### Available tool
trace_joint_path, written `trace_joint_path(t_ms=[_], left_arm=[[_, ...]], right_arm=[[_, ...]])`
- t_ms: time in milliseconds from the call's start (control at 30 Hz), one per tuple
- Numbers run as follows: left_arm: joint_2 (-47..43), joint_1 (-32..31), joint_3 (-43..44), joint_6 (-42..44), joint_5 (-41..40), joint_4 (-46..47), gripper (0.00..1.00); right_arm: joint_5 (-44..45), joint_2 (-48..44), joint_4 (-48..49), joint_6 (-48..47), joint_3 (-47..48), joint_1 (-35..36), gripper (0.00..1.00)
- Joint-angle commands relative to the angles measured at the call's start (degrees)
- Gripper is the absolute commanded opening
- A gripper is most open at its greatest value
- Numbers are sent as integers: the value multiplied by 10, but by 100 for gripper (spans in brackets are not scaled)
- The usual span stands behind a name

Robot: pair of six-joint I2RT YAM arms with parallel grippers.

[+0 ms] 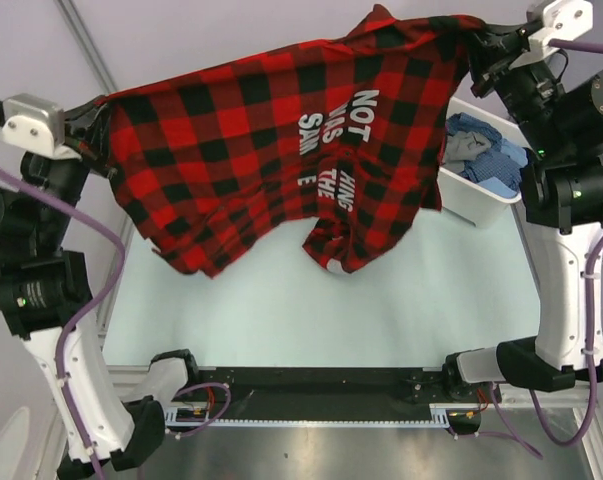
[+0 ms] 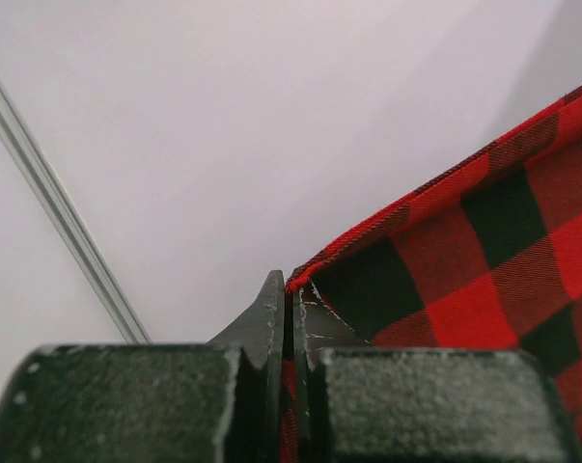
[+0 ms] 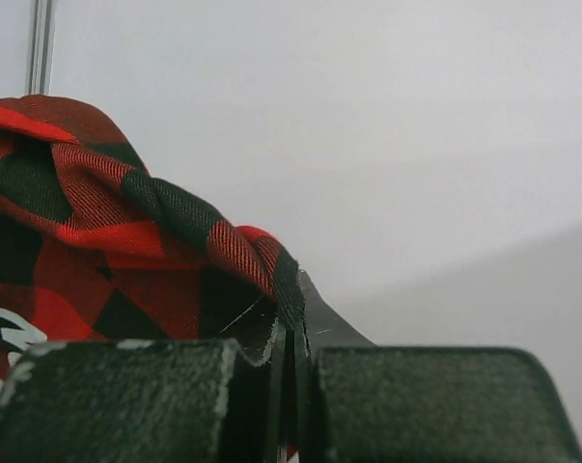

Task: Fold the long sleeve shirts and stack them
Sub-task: Flatten the shirt out

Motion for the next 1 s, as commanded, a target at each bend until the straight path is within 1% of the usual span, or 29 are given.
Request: trace_joint_path(t_ms=[0, 67, 100, 167, 200, 233, 300, 333, 367, 400, 433, 467, 500, 533, 567, 600, 633, 667, 700, 733, 767, 800, 833, 867, 900, 933, 967], left_arm=[[77, 12, -39, 13, 3, -38, 0], [95, 11, -87, 24, 33, -36, 0], [106, 12, -103, 15, 55, -28, 0], [149, 9, -134, 6, 73, -7, 0], [165, 7, -140, -19, 66, 7, 0], [210, 7, -142, -27, 66, 19, 0], [256, 7, -109, -63, 52, 52, 0], [283, 7, -88, -72, 44, 65, 0], [329, 7, -23, -83, 37, 79, 0], [354, 7, 16, -106, 33, 88, 0], [375, 7, 60, -115, 31, 102, 0], [409, 9, 149, -128, 26, 112, 0], [419, 10, 191, -152, 23, 126, 0], [423, 10, 223, -162, 16, 165, 0], [420, 12, 258, -169, 2, 188, 0], [399, 13, 261, -183, -5, 213, 0], [381, 14, 259, -191, -11, 266, 0], [365, 21, 236, -196, -19, 292, 0], [328, 24, 217, -208, -21, 313, 0], [312, 26, 195, -211, -20, 345, 0], [297, 27, 143, -206, 13, 357, 0], [272, 26, 115, -185, 38, 362, 0], [263, 26, 85, -174, 53, 358, 0], [255, 26, 21, -157, 68, 352, 0], [247, 27, -12, -97, 106, 341, 0], [230, 27, -49, -66, 114, 323, 0], [224, 28, -124, 2, 130, 317, 0]], right_arm=[[14, 62, 11, -10, -47, -6, 0], [0, 84, 7, -11, -64, -5, 0], [-3, 96, 6, -1, -72, -5, 0], [-15, 144, 6, 6, -69, -4, 0], [-12, 163, 12, 24, -51, -4, 0], [-7, 218, 12, 30, -23, -5, 0], [11, 287, 13, 40, 47, -5, 0], [38, 322, 18, 56, 158, -5, 0], [47, 398, 37, 61, 215, -7, 0], [57, 432, 54, 62, 285, -9, 0], [86, 460, 83, 58, 376, -7, 0], [103, 487, 170, 50, 399, -5, 0], [123, 481, 226, 43, 394, -1, 0], [161, 462, 288, 33, 374, 3, 0], [168, 438, 396, 35, 308, 7, 0], [168, 392, 428, 39, 292, 6, 0], [174, 375, 444, 45, 285, 5, 0], [180, 361, 466, 48, 281, 2, 0], [183, 335, 474, 48, 277, -2, 0], [180, 325, 478, 49, 270, -7, 0], [175, 315, 469, 55, 243, -16, 0], [163, 296, 454, 59, 222, -32, 0], [122, 283, 435, 63, 198, -41, 0], [101, 269, 400, 68, 158, -47, 0], [74, 256, 392, 60, 74, -56, 0], [12, 229, 384, 40, 22, -57, 0], [-8, 217, 360, 22, -23, -55, 0]])
